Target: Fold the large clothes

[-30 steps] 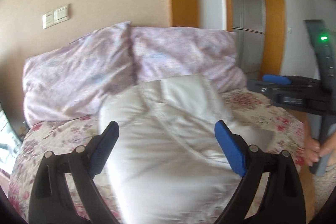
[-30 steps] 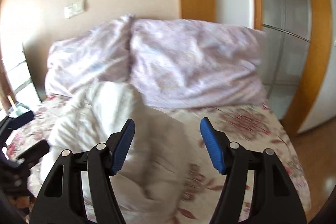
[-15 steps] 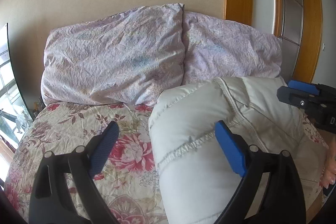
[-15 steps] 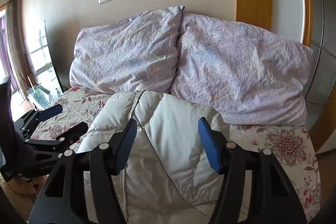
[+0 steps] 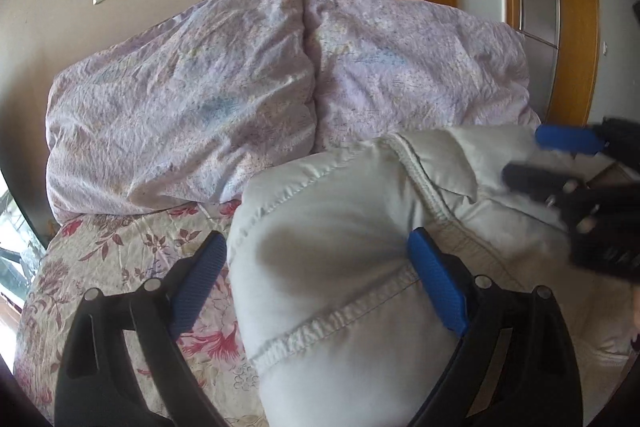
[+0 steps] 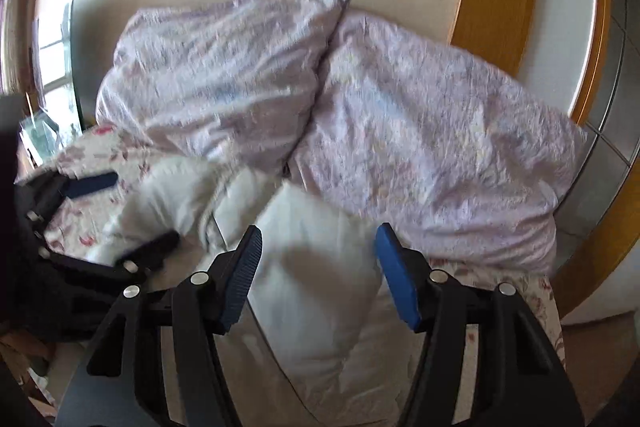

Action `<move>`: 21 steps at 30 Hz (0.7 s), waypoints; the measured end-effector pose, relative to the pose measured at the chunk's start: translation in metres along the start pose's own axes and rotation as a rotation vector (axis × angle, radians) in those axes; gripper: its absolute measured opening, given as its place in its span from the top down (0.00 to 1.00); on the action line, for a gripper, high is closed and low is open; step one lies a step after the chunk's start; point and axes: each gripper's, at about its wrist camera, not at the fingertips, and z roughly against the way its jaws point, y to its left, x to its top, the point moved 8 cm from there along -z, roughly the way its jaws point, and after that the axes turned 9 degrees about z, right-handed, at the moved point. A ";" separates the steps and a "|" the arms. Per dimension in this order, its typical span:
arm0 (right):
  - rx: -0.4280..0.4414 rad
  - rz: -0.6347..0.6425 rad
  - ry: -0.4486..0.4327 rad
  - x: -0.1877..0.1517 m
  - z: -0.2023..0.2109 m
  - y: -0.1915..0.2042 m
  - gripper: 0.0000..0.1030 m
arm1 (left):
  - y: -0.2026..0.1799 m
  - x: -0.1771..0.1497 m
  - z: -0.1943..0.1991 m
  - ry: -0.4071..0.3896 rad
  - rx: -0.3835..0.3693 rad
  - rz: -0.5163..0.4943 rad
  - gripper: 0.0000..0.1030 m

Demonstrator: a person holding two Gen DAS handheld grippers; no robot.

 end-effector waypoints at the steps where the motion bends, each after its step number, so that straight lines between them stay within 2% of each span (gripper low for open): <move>1: 0.032 -0.045 0.001 -0.013 -0.008 -0.006 0.40 | -0.008 -0.001 -0.003 0.016 -0.022 -0.011 0.11; 4: 0.116 -0.195 -0.028 -0.035 -0.012 -0.026 0.41 | -0.026 -0.001 -0.011 0.036 -0.048 -0.039 0.11; 9: 0.179 -0.322 -0.063 -0.061 -0.022 -0.037 0.41 | -0.048 -0.005 -0.024 0.050 -0.026 -0.106 0.08; 14: 0.191 -0.356 -0.076 -0.069 -0.032 -0.036 0.41 | -0.054 -0.014 -0.039 0.048 0.001 -0.121 0.05; 21: 0.205 -0.369 -0.043 -0.076 -0.051 -0.035 0.41 | -0.053 -0.024 -0.058 0.072 0.033 -0.116 0.02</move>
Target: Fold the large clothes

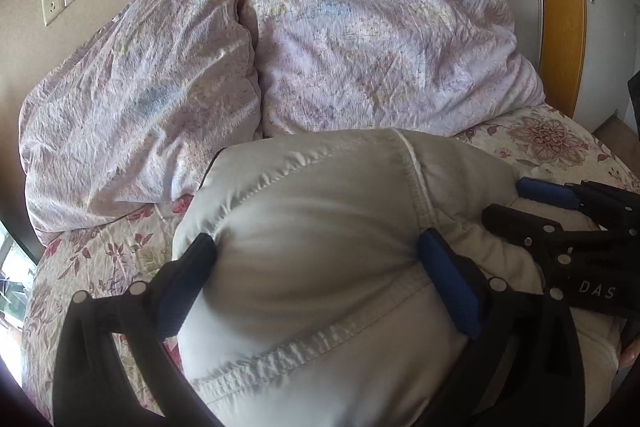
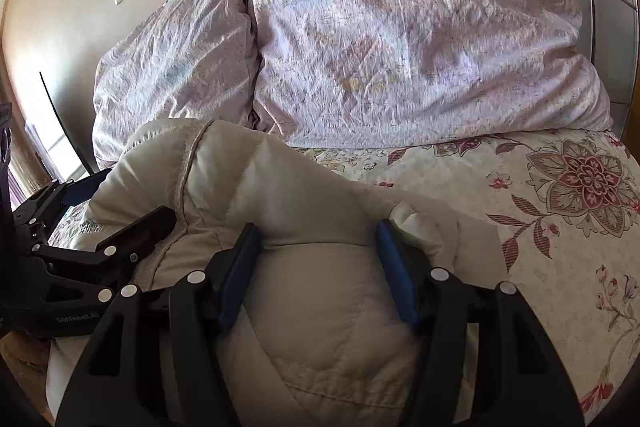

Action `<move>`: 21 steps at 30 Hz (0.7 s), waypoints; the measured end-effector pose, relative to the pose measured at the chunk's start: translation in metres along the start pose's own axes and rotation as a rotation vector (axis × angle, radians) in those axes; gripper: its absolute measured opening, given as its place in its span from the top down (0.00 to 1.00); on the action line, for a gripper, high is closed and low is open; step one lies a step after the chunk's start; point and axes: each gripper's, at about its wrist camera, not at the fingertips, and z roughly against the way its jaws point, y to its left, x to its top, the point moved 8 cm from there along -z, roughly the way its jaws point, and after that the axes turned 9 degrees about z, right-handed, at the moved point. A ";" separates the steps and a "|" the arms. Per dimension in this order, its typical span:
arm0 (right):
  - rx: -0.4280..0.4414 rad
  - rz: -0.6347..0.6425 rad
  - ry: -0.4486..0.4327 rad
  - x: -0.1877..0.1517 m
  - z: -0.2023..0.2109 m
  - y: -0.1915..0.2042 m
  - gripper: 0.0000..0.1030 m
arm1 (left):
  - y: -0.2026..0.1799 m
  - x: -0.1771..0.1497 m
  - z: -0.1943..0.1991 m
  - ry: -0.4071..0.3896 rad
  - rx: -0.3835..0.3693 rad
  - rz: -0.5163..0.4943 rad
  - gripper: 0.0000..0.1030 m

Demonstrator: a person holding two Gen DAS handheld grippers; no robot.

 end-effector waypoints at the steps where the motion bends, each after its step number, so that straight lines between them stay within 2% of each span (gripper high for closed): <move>1: 0.003 -0.004 0.009 -0.001 -0.003 -0.001 0.41 | 0.000 -0.001 -0.003 0.006 0.004 -0.001 0.02; 9: 0.006 -0.004 0.112 -0.001 -0.027 -0.007 0.40 | 0.000 -0.005 -0.029 0.073 0.016 0.003 0.02; 16: -0.026 0.015 0.138 0.001 -0.030 -0.006 0.40 | 0.000 -0.005 -0.034 0.088 0.037 -0.010 0.02; 19: -0.094 0.027 0.147 0.003 -0.006 0.001 0.40 | 0.005 -0.005 -0.013 0.089 0.066 -0.035 0.02; 21: -0.067 0.026 0.090 0.001 0.027 0.011 0.40 | 0.012 -0.008 0.015 0.083 0.029 -0.008 0.02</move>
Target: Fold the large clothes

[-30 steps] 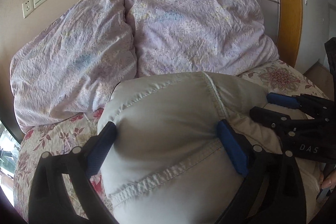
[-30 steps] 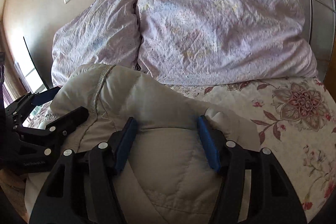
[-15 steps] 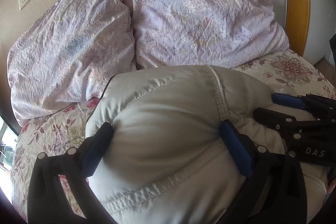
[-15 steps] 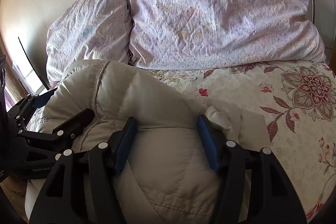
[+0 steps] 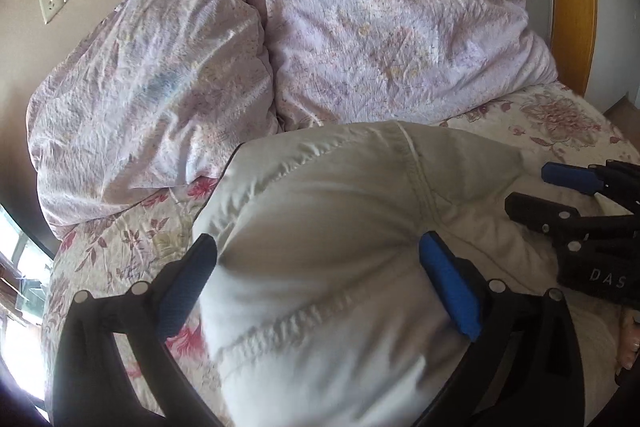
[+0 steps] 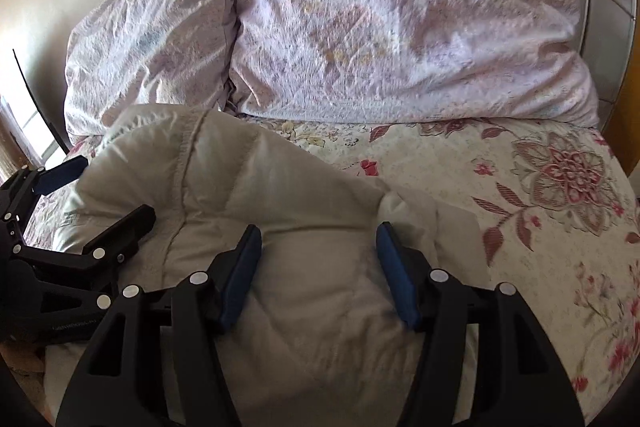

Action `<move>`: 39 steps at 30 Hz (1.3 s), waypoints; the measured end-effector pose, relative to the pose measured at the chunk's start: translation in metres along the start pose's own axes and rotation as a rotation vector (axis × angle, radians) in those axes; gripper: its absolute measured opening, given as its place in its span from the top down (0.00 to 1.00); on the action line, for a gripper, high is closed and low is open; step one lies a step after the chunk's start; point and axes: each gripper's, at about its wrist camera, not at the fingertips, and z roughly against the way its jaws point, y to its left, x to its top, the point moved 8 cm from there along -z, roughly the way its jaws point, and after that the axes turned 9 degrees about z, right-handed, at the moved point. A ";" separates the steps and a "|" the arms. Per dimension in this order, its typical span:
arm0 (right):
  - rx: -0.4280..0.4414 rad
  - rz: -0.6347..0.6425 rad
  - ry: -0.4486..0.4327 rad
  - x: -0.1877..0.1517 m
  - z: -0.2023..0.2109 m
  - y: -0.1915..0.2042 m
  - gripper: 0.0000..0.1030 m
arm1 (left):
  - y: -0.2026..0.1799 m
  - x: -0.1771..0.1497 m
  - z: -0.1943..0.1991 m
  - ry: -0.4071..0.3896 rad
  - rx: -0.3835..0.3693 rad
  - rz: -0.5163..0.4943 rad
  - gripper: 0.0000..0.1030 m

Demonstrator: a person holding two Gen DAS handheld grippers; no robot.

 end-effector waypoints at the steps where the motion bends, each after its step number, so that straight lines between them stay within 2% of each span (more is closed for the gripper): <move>1: 0.014 0.010 -0.022 -0.005 0.015 0.005 0.40 | 0.003 -0.004 0.013 0.001 -0.024 0.006 0.02; 4: 0.040 0.016 -0.051 -0.026 0.045 0.012 0.40 | 0.007 -0.020 0.043 -0.013 -0.044 -0.017 0.02; 7: 0.067 -0.023 -0.042 -0.045 0.053 0.009 0.40 | 0.002 -0.034 0.056 -0.028 -0.038 -0.049 0.02; 10: 0.060 -0.034 -0.006 -0.055 0.041 0.009 0.38 | -0.004 -0.040 0.050 -0.015 -0.028 -0.046 0.02; 16: 0.009 0.022 0.041 -0.065 0.026 0.014 0.38 | -0.007 -0.051 0.030 0.041 -0.057 -0.011 0.02; 21: -0.006 0.031 0.042 -0.071 0.020 0.014 0.37 | -0.012 -0.054 0.026 0.019 -0.025 -0.050 0.02; 29: -0.042 0.048 0.044 -0.072 0.016 0.015 0.37 | -0.016 -0.057 0.024 -0.062 0.029 -0.032 0.02; 33: -0.021 0.039 0.132 -0.052 0.032 0.011 0.37 | -0.005 -0.049 0.037 -0.015 -0.044 -0.012 0.02; 36: -0.026 0.014 -0.003 -0.006 0.062 0.006 0.36 | 0.018 -0.019 0.052 -0.073 -0.054 0.042 0.02; 39: -0.006 -0.024 -0.051 0.031 0.059 0.004 0.35 | 0.036 0.015 0.049 -0.109 -0.039 0.068 0.02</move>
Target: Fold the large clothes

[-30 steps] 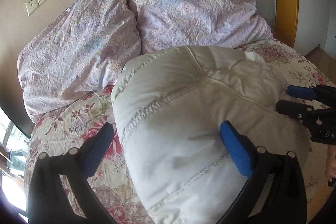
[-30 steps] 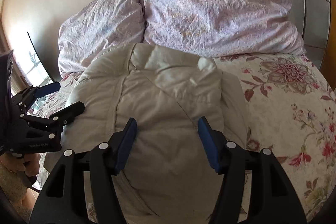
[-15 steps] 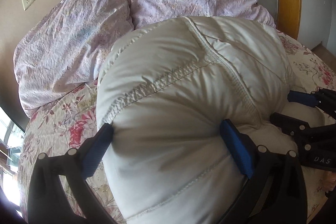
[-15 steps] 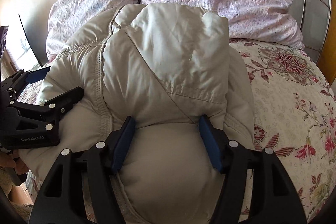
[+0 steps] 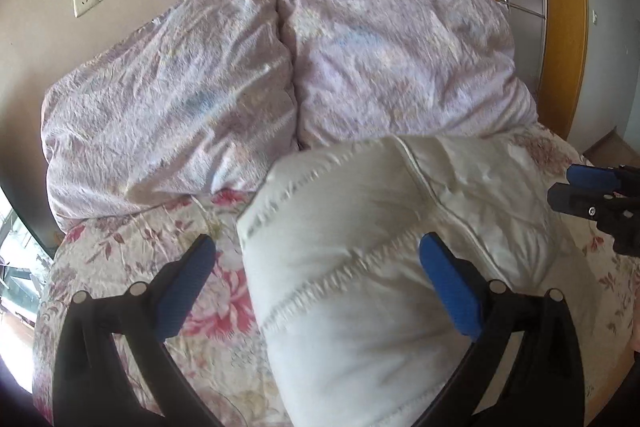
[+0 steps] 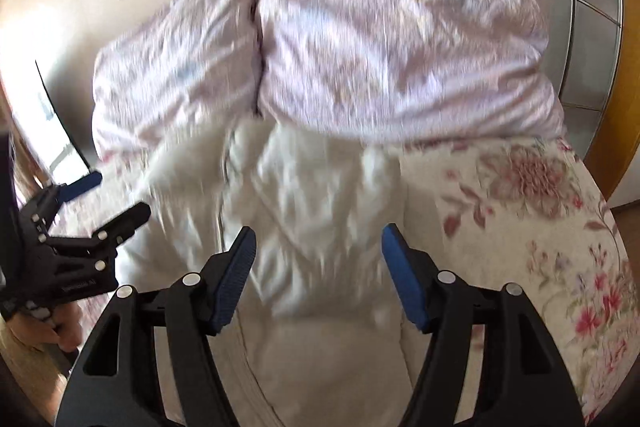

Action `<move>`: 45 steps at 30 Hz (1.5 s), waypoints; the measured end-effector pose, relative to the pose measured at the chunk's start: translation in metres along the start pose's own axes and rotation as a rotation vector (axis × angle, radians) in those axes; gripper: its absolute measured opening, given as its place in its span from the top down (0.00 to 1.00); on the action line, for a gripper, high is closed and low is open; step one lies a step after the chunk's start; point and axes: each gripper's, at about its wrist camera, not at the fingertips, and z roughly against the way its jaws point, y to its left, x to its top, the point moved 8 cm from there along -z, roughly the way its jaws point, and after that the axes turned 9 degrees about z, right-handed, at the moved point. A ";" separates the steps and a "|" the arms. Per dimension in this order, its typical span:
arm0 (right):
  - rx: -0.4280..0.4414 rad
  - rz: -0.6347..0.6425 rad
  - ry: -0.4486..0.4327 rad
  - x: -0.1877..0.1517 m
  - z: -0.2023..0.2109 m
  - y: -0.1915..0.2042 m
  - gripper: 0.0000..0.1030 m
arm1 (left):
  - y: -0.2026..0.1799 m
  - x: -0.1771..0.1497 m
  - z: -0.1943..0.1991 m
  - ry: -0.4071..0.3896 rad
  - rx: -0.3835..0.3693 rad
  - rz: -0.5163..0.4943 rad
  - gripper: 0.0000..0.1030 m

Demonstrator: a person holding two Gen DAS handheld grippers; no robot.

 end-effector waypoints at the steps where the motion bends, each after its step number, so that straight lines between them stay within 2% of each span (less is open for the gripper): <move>1: -0.017 -0.004 0.000 0.010 -0.008 -0.001 0.35 | 0.004 0.009 -0.005 -0.004 0.003 0.012 0.02; 3: -0.027 -0.003 -0.005 0.022 -0.025 -0.002 0.35 | 0.008 0.021 -0.015 -0.012 0.008 0.016 0.02; 7: -0.038 -0.043 -0.022 0.034 -0.053 -0.009 0.35 | 0.007 0.027 -0.046 -0.004 0.073 -0.060 0.02; 9: -0.069 -0.050 0.038 0.023 -0.074 -0.016 0.35 | 0.005 0.024 -0.061 0.006 0.080 -0.074 0.02; 11: -0.070 -0.044 0.105 0.005 -0.095 -0.021 0.35 | -0.001 0.017 -0.072 0.024 0.048 -0.054 0.02; 13: -0.055 -0.050 0.096 -0.005 -0.099 -0.025 0.35 | -0.010 0.010 -0.078 0.034 0.038 -0.062 0.02; 16: -0.043 -0.043 0.097 -0.013 -0.105 -0.028 0.35 | -0.019 0.004 -0.087 0.049 0.062 -0.089 0.02; 22: -0.066 -0.037 0.103 -0.016 -0.117 -0.027 0.32 | -0.014 -0.008 -0.104 0.077 0.053 -0.039 0.02; 36: -0.059 -0.042 0.138 -0.021 -0.135 -0.030 0.29 | -0.010 -0.013 -0.118 0.108 0.074 -0.034 0.02; 45: -0.061 -0.041 0.120 -0.018 -0.133 -0.032 0.29 | -0.007 -0.011 -0.117 0.095 0.081 -0.030 0.02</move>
